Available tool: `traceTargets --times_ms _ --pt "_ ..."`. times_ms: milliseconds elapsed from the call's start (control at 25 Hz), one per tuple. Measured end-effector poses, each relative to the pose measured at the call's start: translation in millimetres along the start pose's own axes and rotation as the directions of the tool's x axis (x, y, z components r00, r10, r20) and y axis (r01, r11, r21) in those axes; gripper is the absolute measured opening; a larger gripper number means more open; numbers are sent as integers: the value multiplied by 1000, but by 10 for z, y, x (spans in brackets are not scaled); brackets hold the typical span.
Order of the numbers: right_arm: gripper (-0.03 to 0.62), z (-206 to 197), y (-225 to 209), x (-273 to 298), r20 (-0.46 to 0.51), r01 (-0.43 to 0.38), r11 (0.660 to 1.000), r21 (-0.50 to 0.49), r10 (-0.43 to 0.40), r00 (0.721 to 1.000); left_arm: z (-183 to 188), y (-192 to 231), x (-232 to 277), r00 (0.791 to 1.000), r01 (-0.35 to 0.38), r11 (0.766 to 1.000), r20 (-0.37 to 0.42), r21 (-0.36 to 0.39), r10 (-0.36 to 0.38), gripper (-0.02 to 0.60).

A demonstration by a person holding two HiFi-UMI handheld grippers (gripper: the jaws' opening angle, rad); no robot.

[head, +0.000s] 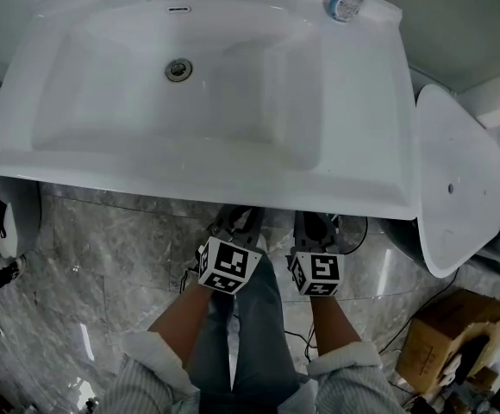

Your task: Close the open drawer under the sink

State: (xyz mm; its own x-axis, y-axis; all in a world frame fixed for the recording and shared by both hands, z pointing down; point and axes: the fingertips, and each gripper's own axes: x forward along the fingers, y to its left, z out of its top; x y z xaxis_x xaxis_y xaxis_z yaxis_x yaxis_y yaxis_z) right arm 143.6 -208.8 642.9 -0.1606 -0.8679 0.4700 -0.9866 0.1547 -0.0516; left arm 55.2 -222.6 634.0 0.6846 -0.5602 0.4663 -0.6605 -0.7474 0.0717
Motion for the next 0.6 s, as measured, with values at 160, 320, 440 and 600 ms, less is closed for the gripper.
traceTargets --times_ms 160,320,440,600 --pt "10 96 -27 -117 11 12 1000 -5 -12 1000 57 -70 -143 1000 3 1000 14 -8 -3 15" --pt "11 179 157 -260 7 -34 999 -5 34 999 148 -162 -374 999 1 1000 38 -16 -1 15" --pt "10 253 344 -447 0 -87 996 -14 87 996 276 -258 -574 998 7 1000 60 -13 -6 15" --pt "11 479 531 -704 38 -117 993 13 116 992 537 -294 -864 995 4 1000 97 -5 -3 17"
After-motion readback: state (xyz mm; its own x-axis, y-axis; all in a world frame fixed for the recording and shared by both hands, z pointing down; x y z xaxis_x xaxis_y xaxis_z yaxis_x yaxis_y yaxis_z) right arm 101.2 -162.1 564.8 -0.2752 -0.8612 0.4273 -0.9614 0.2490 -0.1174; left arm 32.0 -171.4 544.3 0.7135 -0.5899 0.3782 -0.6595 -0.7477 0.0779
